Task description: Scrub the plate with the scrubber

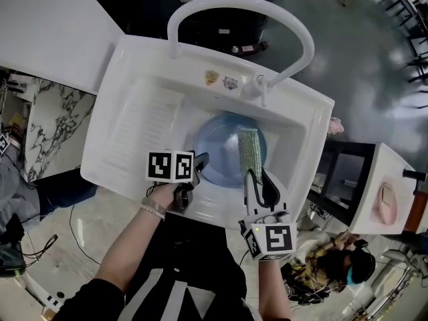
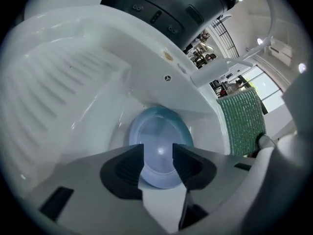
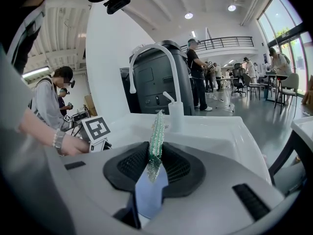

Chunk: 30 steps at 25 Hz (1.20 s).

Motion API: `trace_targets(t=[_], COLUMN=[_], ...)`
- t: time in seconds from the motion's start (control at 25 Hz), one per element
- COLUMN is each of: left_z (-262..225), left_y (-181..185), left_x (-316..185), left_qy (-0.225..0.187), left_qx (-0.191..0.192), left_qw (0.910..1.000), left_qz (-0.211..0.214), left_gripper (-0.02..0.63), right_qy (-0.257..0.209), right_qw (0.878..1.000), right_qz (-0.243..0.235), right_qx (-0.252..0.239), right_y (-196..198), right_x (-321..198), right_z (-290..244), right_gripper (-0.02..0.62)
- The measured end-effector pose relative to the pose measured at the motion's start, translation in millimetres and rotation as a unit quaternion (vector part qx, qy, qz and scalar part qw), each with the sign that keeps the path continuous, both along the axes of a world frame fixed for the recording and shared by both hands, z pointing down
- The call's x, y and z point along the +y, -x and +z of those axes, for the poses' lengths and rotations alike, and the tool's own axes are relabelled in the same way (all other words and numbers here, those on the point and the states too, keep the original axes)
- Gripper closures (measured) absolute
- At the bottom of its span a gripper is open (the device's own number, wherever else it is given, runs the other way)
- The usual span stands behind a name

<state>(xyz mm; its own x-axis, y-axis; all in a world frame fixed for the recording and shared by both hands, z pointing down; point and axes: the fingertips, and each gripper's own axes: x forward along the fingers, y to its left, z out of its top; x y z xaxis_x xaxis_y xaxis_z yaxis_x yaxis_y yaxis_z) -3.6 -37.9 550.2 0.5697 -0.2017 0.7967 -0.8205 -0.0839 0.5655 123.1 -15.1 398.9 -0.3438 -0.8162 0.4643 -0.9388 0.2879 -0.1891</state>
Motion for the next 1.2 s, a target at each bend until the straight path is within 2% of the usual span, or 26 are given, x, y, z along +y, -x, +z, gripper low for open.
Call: trace_targets(t=[0.64,1.2], left_z=[55,83], left_y=[12,5], left_x=[-11,-9], left_qy=[0.073,0.088], left_qx=[-0.053,-0.069], left_qw=[0.9956,0.9937], left_qz=[-0.023,0.006], left_gripper=[0.436,0.437], right_qy=[0.019,0.03], right_qw=[1.0,1.0], right_qz=[-0.007,0.004], right_qx=[0.001,0.0], right_y=[-6,-9], right_x=[-19,-26], right_z=[20,29], right_gripper=[0.505,0.505])
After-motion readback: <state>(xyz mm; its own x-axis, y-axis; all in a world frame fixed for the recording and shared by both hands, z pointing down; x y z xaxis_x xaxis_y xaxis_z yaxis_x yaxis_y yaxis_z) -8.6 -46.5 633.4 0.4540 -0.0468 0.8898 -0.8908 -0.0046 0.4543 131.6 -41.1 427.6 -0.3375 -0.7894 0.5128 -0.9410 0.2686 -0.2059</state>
